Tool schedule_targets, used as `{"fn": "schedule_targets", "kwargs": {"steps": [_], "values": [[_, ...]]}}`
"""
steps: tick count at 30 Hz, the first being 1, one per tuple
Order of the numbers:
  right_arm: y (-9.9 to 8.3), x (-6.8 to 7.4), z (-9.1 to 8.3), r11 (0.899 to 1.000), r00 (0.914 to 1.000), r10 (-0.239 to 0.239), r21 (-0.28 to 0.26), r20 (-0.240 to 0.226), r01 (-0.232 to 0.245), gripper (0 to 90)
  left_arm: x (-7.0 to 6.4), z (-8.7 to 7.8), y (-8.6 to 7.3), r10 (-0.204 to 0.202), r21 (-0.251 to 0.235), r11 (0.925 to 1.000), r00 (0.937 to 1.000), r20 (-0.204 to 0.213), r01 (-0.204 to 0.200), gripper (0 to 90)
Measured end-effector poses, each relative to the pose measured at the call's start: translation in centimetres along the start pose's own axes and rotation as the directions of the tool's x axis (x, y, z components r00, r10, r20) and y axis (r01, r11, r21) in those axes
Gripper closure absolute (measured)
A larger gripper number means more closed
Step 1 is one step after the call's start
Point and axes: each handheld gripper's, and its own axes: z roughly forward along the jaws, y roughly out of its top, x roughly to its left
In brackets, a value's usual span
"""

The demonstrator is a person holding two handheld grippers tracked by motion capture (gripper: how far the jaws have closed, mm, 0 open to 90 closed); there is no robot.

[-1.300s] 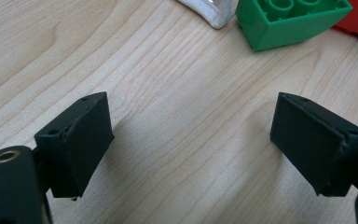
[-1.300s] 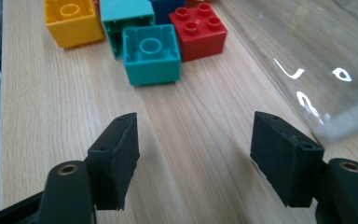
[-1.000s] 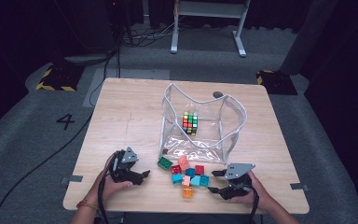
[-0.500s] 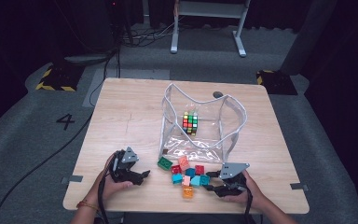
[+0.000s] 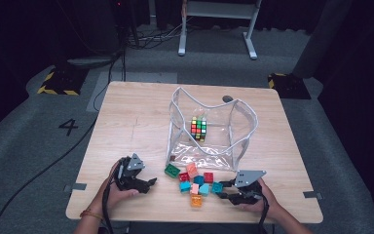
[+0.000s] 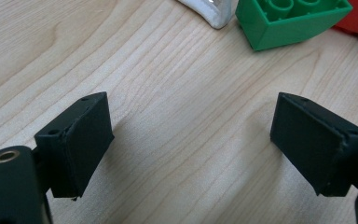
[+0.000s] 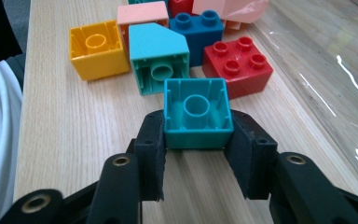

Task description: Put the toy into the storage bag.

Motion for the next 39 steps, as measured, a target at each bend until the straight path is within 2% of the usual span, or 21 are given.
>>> {"fn": "schedule_targets", "kwargs": {"steps": [5, 10, 12, 16, 17, 23, 27, 28, 29, 32, 39], "values": [[-0.6, -0.3, -0.8, 1.000, 0.9999, 0.005, 0.006, 0.014, -0.005, 59.1, 0.0, 0.0, 0.0, 0.002, -0.001, 1.0000, 1.0000, 0.000, -0.002, 12.9], [-1.5, -1.1, -2.4, 1.000, 0.9980, 0.028, 0.005, 0.056, -0.028, 59.2, 0.0, 0.0, 0.0, 0.002, -0.001, 1.0000, 1.0000, 0.000, -0.002, 12.9], [-1.9, -1.6, -3.4, 0.999, 0.9946, 0.053, 0.000, 0.089, -0.053, 59.2, 0.0, 0.0, 0.0, 0.002, -0.002, 1.0000, 1.0000, 0.000, -0.002, 12.9], [-2.1, -2.2, -4.5, 0.998, 0.9903, 0.061, -0.009, 0.125, -0.060, 59.2, 0.0, 0.0, 0.0, 0.002, -0.002, 1.0000, 1.0000, 0.000, -0.002, 12.9], [-2.4, -2.7, -5.2, 0.997, 0.9853, 0.071, -0.015, 0.155, -0.069, 59.2, 0.0, 0.0, 0.0, 0.002, -0.002, 1.0000, 1.0000, 0.000, -0.002, 12.9], [-2.8, -3.8, -7.0, 0.995, 0.9733, 0.098, -0.041, 0.207, -0.092, 59.2, 0.0, 0.0, 0.0, 0.002, -0.001, 1.0000, 1.0000, 0.000, -0.002, 12.9], [-2.9, -4.5, -8.1, 0.992, 0.9616, 0.120, -0.069, 0.247, -0.106, 59.2, 0.0, 0.0, 0.0, 0.001, -0.001, 1.0000, 1.0000, 0.000, -0.001, 12.9], [-2.9, -4.5, -8.1, 0.992, 0.9616, 0.120, -0.069, 0.247, -0.106, 59.2, 0.0, 0.0, 0.0, 0.001, -0.001, 1.0000, 1.0000, 0.000, -0.001, 12.9], [-3.0, -5.1, -8.5, 0.989, 0.9533, 0.137, -0.088, 0.269, -0.117, 59.2, 0.0, 0.0, 0.0, 0.001, -0.001, 1.0000, 1.0000, 0.000, -0.001, 12.9], [-3.0, -5.5, -8.9, 0.988, 0.9494, 0.141, -0.098, 0.281, -0.118, 59.2, 0.0, 0.0, 0.0, 0.001, -0.001, 1.0000, 1.0000, 0.000, -0.001, 12.9], [-2.5, -7.4, -10.7, 0.980, 0.9290, 0.172, -0.152, 0.328, -0.128, 59.2, 0.0, 0.0, 0.0, 0.001, -0.001, 1.0000, 1.0000, 0.000, -0.001, 12.9]]}}
